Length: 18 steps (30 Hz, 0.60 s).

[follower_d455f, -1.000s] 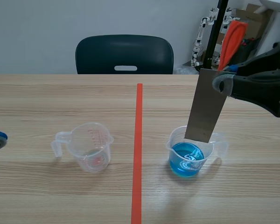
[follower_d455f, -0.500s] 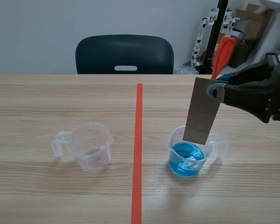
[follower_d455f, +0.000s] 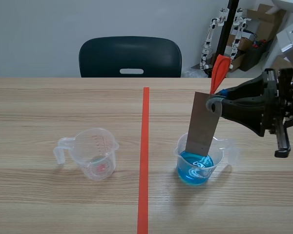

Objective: Do the redox reaction experiment. lower the plate into the blue solution

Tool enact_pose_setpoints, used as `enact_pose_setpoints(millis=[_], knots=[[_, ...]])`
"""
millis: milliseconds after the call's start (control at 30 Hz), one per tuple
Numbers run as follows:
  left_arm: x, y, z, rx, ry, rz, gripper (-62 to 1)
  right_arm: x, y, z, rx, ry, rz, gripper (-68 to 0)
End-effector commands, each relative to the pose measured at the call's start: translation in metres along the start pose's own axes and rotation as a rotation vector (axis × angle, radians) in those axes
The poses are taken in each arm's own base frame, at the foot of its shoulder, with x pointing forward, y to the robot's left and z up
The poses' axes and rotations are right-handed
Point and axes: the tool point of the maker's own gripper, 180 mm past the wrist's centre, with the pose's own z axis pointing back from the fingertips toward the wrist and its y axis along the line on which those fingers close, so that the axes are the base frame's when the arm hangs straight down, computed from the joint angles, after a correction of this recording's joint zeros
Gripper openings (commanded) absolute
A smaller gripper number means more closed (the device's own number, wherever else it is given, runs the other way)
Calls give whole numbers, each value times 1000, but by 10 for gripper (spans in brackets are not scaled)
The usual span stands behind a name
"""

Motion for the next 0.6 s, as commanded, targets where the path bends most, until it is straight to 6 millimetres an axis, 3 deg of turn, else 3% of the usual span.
enact_pose_setpoints(millis=[0,567], knots=[[7,-3,-4,6,-43,-20,-579,8,-6,1,-9,-24,14,-669],[9,-30,-30,109,-150,-58,-577,-19,-5,-14,-8,4,8,-669]])
